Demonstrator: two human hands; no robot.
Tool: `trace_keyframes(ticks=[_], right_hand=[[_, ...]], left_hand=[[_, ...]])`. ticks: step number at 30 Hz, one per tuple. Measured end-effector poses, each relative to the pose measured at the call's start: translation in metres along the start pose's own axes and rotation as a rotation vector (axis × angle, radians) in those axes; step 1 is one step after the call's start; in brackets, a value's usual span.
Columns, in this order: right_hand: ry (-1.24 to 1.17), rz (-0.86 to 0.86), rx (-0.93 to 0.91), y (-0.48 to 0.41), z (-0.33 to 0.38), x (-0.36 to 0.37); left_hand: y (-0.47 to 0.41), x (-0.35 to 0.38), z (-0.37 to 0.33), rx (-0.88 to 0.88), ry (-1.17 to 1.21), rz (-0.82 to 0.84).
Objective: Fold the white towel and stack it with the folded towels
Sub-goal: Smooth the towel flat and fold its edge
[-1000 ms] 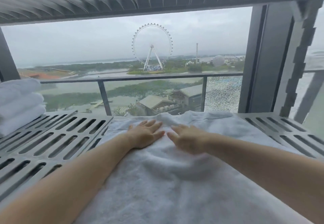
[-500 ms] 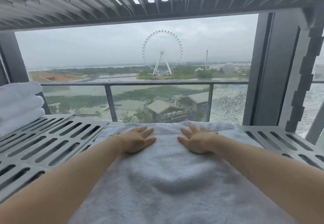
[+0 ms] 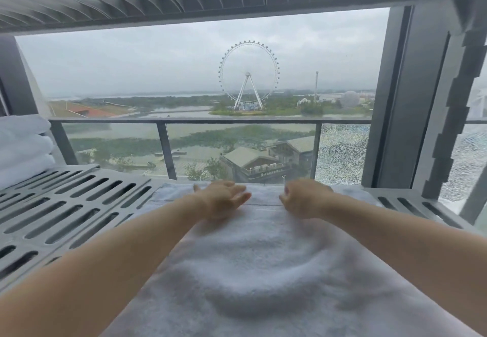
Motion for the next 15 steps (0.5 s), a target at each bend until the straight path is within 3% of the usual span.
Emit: trace_keyframes(ticks=[2, 5, 10, 15], right_hand=[[-0.075, -0.079, -0.117, -0.018, 0.000, -0.003], [-0.096, -0.056, -0.221, -0.042, -0.003, 0.002], [-0.285, -0.196, -0.242, -0.063, -0.016, 0.024], [-0.306, -0.225, -0.234, -0.059, -0.017, 0.024]], left_hand=[[-0.014, -0.005, -0.008, 0.042, 0.031, -0.107], [-0.035, -0.010, -0.014, 0.053, 0.007, -0.190], [-0.057, -0.001, -0.007, 0.156, 0.113, -0.220], [-0.051, 0.009, -0.007, 0.234, 0.201, -0.329]])
Point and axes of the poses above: each hand's wrist, its own y-axis away from the middle knuckle, its own x-axis out of the palm, z = x × y, the point moved 1 cm from there along -y, towards the middle knuckle, and after that the axes turned 4 degrees about z, right-handed, at the moved point
